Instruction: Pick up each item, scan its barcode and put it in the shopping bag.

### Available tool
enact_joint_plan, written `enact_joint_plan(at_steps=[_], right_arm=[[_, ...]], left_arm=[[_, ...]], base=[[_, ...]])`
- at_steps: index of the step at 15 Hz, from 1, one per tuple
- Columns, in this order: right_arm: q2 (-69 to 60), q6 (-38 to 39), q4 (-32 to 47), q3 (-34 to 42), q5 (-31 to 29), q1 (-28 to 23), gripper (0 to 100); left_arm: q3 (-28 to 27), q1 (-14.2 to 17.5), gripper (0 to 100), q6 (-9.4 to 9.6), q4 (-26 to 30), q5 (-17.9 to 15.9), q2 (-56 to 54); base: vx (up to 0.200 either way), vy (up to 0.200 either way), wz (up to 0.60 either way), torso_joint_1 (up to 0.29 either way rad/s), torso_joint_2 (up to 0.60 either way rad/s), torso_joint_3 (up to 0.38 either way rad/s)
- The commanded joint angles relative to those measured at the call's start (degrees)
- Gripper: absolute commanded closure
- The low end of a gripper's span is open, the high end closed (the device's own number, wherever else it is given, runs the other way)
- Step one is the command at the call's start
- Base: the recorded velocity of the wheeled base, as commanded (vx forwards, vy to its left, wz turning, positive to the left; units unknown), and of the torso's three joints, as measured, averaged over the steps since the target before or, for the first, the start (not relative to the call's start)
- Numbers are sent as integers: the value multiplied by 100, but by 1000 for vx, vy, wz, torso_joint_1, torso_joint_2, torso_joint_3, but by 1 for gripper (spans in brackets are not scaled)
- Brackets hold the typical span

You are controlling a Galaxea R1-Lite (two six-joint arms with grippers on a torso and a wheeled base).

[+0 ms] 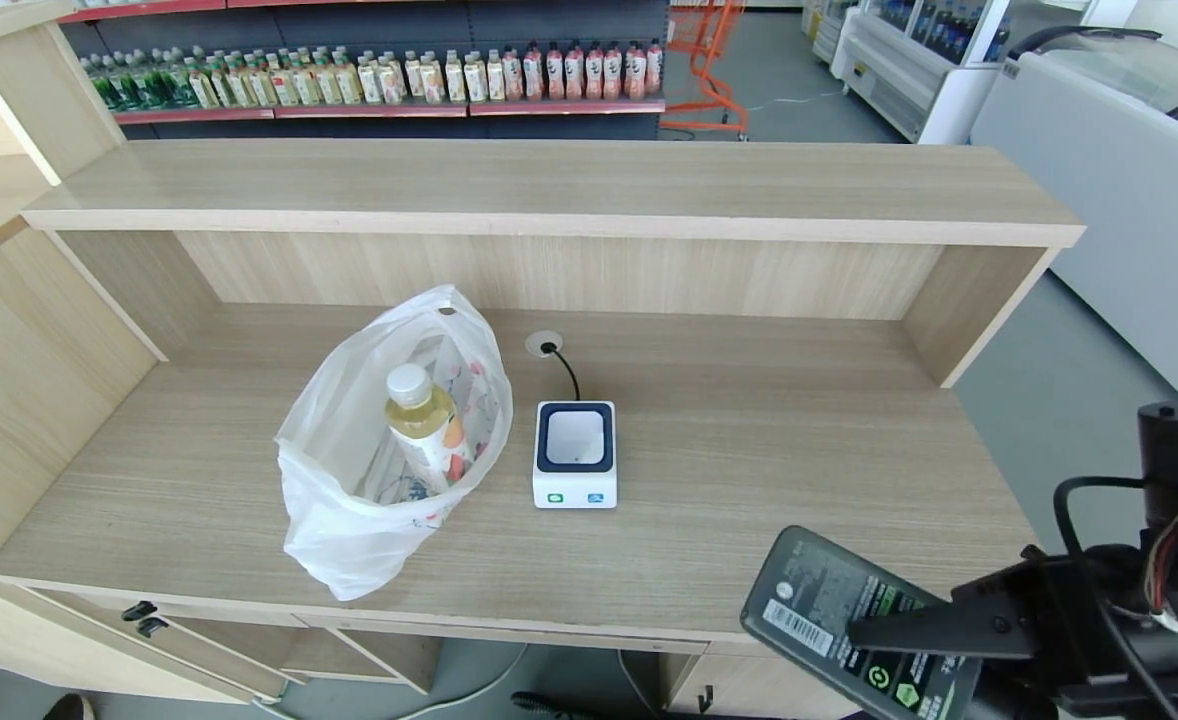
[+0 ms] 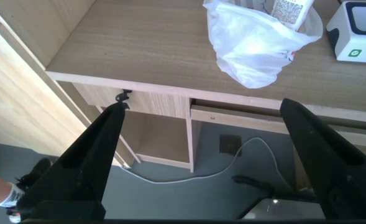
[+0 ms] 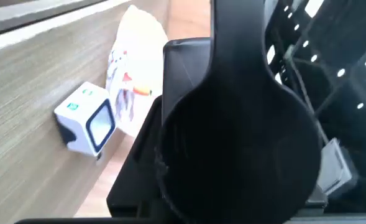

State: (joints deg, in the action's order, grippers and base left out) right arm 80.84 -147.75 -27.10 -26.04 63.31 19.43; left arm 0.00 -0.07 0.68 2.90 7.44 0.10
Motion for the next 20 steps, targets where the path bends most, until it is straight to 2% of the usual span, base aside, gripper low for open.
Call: enact_joint_plan(at_steps=[1,2,5,20], right_arm=[[134,-474,47,-94,411,298,100],[108,-746,56,-191,657,289,100],[64,-975,56,-165,718,289,100],[81,-984,-32,-393,850,280,100]], left_arm=[[0,-1,0,2,0,3,-1],[0,-1,0,2,0,3,-1],[0,-1,0,2,0,3,-1],[0,-1,0,2,0,3,-1]], base=[[0,0,0,0,0,0],[0,0,0,0,0,0],[0,0,0,0,0,0],[0,0,0,0,0,0]])
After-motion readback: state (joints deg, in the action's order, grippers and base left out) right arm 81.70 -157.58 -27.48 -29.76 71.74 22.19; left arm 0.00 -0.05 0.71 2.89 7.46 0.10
